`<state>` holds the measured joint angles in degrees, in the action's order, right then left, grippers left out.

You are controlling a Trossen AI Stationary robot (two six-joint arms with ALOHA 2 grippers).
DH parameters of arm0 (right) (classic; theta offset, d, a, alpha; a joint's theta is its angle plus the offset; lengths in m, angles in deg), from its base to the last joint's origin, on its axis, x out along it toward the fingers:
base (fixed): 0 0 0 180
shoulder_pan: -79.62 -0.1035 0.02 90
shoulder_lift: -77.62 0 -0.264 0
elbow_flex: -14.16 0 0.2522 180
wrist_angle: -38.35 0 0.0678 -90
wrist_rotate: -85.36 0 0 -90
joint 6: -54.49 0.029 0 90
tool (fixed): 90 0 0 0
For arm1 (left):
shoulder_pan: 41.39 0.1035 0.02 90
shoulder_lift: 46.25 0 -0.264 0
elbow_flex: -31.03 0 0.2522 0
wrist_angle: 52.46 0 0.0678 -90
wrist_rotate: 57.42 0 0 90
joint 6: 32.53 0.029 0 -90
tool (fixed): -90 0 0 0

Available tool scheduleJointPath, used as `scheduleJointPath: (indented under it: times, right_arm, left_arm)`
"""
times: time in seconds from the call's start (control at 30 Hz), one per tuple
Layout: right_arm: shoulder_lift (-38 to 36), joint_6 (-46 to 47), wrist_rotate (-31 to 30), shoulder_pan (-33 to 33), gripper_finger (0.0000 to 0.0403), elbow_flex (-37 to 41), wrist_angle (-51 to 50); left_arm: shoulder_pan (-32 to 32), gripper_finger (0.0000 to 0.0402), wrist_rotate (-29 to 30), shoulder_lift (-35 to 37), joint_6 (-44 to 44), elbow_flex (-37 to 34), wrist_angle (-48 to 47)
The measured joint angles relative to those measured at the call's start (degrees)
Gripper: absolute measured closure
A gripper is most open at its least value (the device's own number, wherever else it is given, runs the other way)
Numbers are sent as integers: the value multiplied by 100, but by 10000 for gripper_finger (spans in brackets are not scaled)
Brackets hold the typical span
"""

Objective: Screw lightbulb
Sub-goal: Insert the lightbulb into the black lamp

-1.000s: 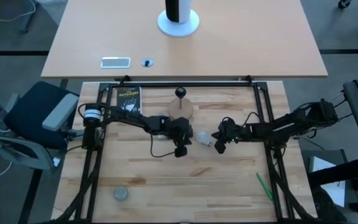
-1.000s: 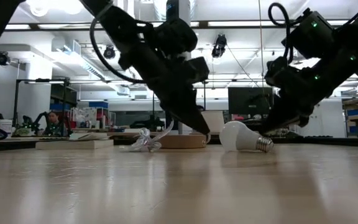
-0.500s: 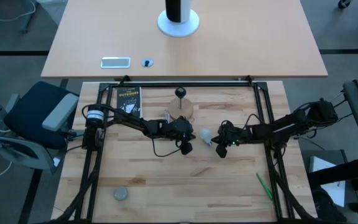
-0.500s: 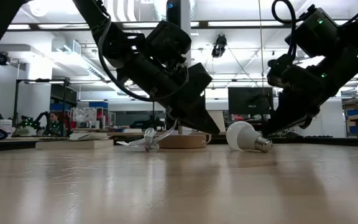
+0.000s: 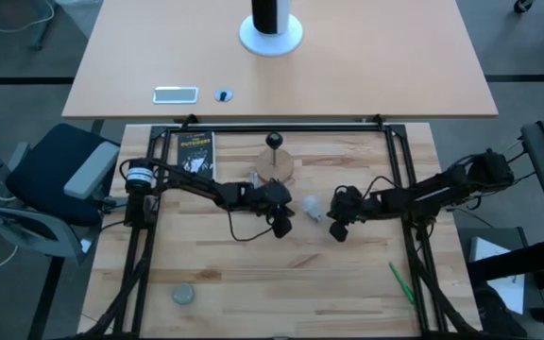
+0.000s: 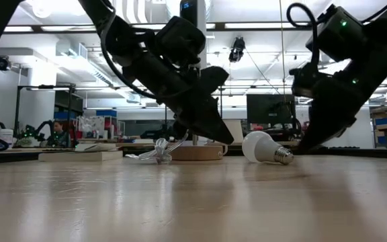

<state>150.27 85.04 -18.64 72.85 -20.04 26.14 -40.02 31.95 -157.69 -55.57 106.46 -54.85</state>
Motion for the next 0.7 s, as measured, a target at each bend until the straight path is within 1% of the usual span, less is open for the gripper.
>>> scheduleJointPath:
  times: [0.07,0.13,0.27,0.33,0.4,0.47,0.6,0.7]
  right_arm:
    - [41,30,-148,2,403,2,43]
    - [120,-12,-166,2,403,2,201]
    - [428,-201,-173,2,403,2,868]
    - [609,-250,-95,2,403,-40,1058]
    - [786,-339,16,-53,403,-179,1127]
    - [935,-425,66,-106,403,-310,1136]
    - [1182,-595,87,-149,403,-547,1109]
    - [1233,-498,74,-149,403,-621,991]
  left_arm:
    - [-54,401,23,-1,-44,0,17]
    - [-88,401,184,-31,-14,0,101]
    - [-84,401,336,-82,151,7,527]
    - [-58,401,550,-94,395,4,497]
    - [-41,401,883,-103,441,2,469]
    - [-17,401,1063,-103,504,2,500]
    - [20,401,1063,-103,570,11,329]
    - [17,401,933,-40,436,11,-69]
